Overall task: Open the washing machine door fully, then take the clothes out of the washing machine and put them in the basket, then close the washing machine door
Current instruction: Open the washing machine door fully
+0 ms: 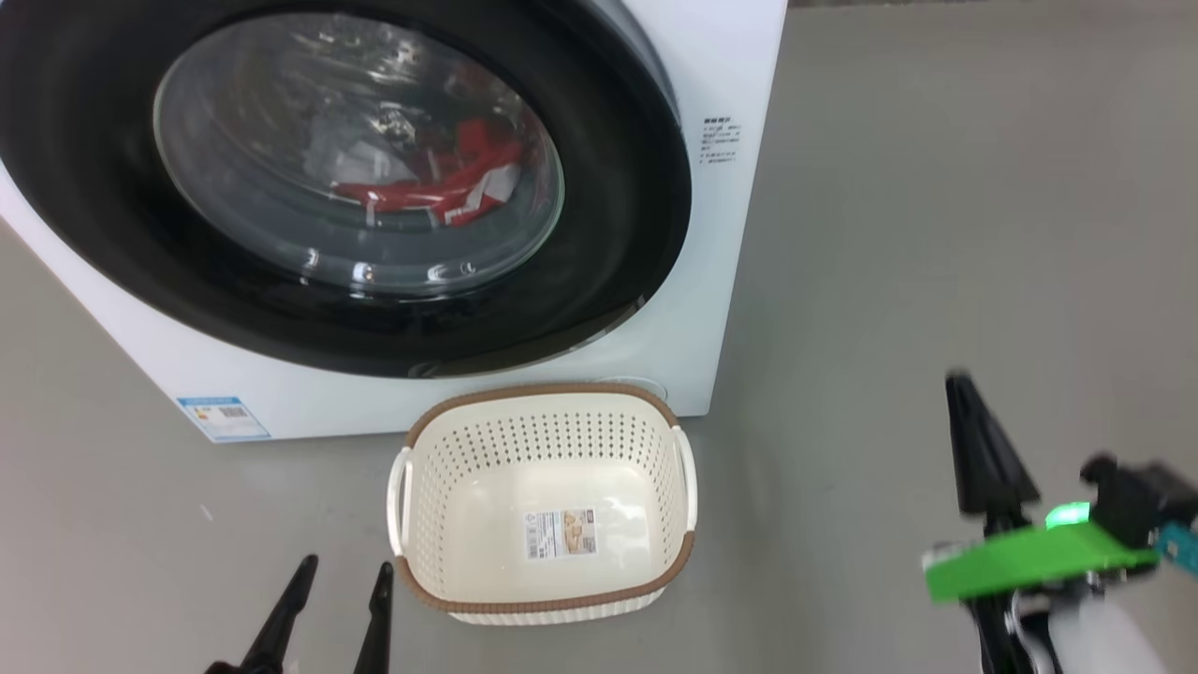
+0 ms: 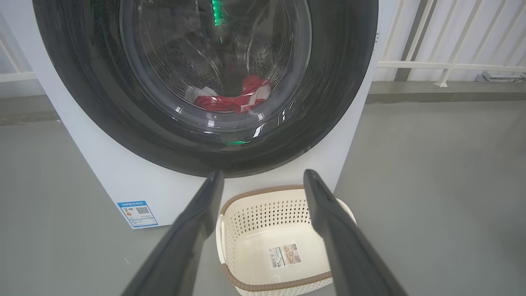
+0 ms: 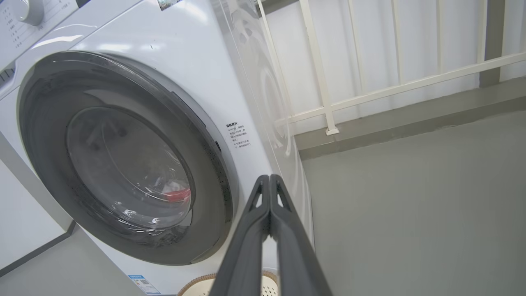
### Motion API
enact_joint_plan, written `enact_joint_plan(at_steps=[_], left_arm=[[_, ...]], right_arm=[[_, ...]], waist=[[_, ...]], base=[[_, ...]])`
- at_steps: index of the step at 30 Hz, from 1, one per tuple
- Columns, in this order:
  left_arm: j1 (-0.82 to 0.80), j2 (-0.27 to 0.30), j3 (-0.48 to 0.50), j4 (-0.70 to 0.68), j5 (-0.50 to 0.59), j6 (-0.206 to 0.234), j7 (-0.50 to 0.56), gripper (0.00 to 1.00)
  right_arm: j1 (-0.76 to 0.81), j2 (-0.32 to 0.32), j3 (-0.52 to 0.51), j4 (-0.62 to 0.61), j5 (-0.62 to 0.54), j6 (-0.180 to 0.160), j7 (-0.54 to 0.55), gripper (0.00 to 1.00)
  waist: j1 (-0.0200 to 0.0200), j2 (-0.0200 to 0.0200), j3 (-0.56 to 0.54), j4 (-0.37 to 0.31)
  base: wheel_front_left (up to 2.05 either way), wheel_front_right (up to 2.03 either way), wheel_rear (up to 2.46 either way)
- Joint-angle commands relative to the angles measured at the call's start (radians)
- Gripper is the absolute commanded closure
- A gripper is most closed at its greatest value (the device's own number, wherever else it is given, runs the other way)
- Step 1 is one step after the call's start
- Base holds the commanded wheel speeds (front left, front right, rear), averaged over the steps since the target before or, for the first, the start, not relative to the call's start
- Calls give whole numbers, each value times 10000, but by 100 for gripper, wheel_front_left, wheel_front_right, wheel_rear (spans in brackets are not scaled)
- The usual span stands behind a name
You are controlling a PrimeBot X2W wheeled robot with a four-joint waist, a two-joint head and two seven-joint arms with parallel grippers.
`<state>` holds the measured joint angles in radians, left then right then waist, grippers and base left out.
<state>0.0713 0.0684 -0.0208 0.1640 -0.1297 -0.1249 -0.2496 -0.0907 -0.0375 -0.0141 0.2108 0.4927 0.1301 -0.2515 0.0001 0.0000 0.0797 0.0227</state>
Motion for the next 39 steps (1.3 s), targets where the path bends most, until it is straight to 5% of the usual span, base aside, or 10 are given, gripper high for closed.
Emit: enact_joint_plan(at_steps=[1,17,28,39], left_arm=[[-435,149,245,-295,-71,-57,-122,0],[-1524,297,-385,-292,-455,-57,-122,0],[-2037,350,-649,-233,-670,-57,-122,0],[-2438,408,-855,-234,-845,-57,-122,0]], right_arm=[[-657,-128,295,-279,15,6,-103,100],[-4675,-144,685,461,764,6,-103,100],[-7089,-1400,2647,1812,3453,6,21,100],[-8657,-2175,3550,2348,7048,6,2092,100]], waist=[[0,0,147,64],[0,0,1486,1001],[0,0,2154,1399],[0,0,2769,1588]], base=[[0,0,0],[0,0,0],[0,0,0],[0,0,0]])
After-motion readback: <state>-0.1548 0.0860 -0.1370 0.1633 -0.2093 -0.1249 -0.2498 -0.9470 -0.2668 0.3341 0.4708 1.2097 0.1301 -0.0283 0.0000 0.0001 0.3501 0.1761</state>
